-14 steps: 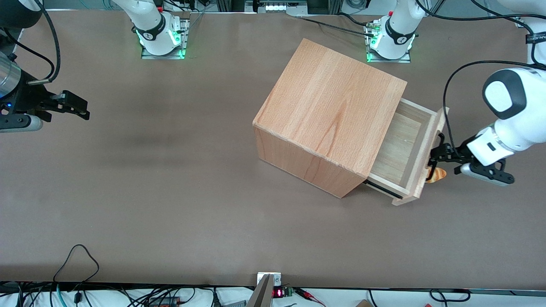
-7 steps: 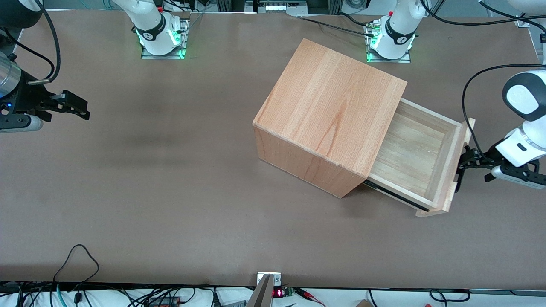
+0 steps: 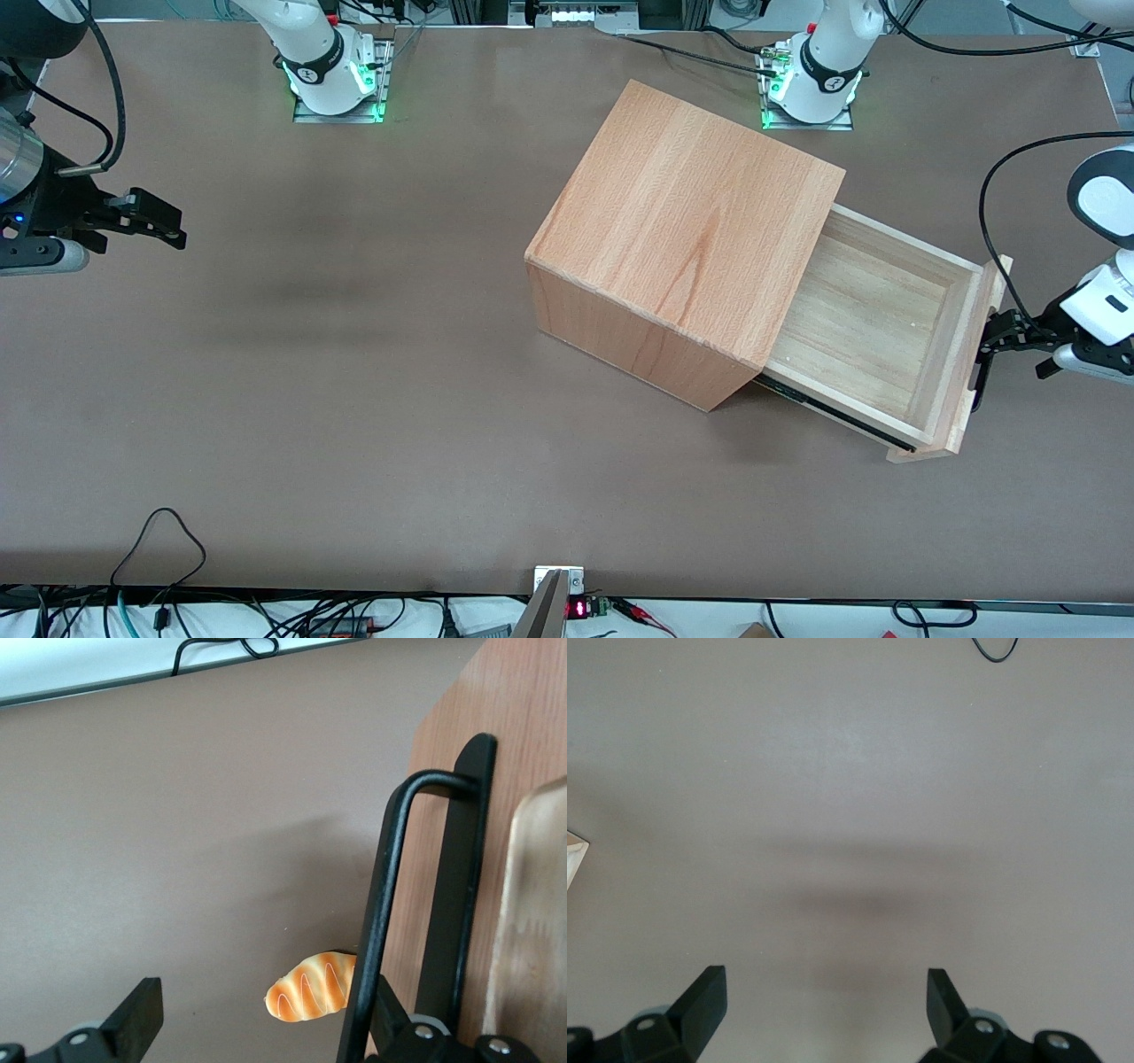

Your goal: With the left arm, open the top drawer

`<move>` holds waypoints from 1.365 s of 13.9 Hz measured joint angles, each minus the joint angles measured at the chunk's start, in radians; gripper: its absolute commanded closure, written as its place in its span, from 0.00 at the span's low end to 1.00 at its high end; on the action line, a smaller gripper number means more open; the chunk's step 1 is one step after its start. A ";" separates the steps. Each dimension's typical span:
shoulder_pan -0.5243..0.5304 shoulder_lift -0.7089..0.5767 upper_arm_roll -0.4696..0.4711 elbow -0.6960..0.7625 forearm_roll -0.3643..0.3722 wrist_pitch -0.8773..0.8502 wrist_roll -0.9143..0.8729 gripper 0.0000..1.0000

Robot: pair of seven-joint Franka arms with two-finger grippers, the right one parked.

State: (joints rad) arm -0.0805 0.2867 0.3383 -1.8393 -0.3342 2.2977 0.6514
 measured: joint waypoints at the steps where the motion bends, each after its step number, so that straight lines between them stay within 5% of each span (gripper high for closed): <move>1: 0.000 0.000 0.000 0.004 0.000 -0.007 0.003 0.00; 9: 0.002 -0.036 0.009 0.143 0.008 -0.231 -0.010 0.00; 14: -0.017 -0.176 -0.009 0.154 0.191 -0.427 -0.268 0.00; 19: -0.030 -0.286 -0.047 0.155 0.267 -0.581 -0.452 0.00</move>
State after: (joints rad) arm -0.1103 0.0011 0.2910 -1.6845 -0.0673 1.7169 0.1995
